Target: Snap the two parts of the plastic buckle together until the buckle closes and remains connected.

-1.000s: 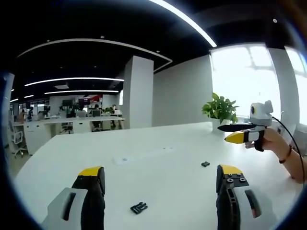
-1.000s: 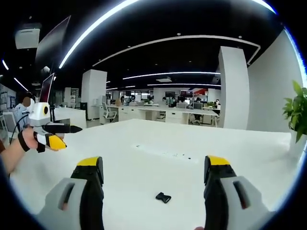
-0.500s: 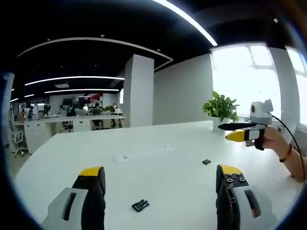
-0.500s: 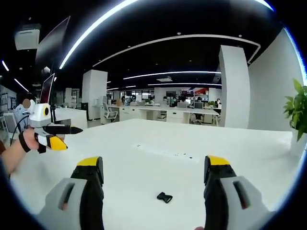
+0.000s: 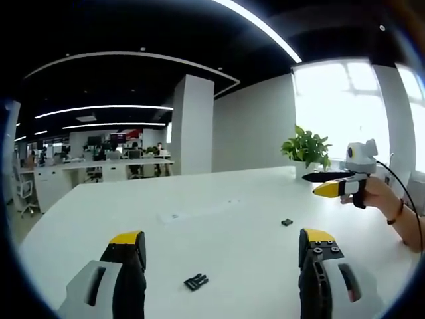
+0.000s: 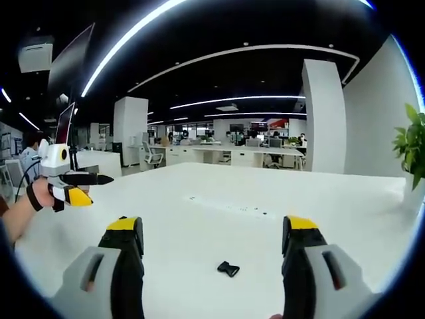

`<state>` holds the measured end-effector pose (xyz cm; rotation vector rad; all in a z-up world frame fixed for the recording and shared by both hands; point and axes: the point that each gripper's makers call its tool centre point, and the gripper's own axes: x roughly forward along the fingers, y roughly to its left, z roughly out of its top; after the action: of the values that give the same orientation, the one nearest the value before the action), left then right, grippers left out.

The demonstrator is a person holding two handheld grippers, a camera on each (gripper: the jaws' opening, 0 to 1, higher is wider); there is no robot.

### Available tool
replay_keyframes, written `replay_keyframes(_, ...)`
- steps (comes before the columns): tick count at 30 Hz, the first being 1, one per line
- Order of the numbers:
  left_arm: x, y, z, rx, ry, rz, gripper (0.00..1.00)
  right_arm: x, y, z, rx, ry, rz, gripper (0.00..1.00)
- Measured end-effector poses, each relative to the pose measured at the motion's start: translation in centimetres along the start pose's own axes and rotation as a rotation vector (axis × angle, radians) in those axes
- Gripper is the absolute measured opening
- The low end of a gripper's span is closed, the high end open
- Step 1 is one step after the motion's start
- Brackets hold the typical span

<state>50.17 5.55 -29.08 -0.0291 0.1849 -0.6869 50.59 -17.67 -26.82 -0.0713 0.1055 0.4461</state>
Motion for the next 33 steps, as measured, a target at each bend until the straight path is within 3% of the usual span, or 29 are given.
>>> replay_keyframes(33,-0.4,0.2,-1.7,-0.033,0.008,-0.005,0.96,-0.2,0.3,-1.8,0.006,0.013,0.021,0.85)
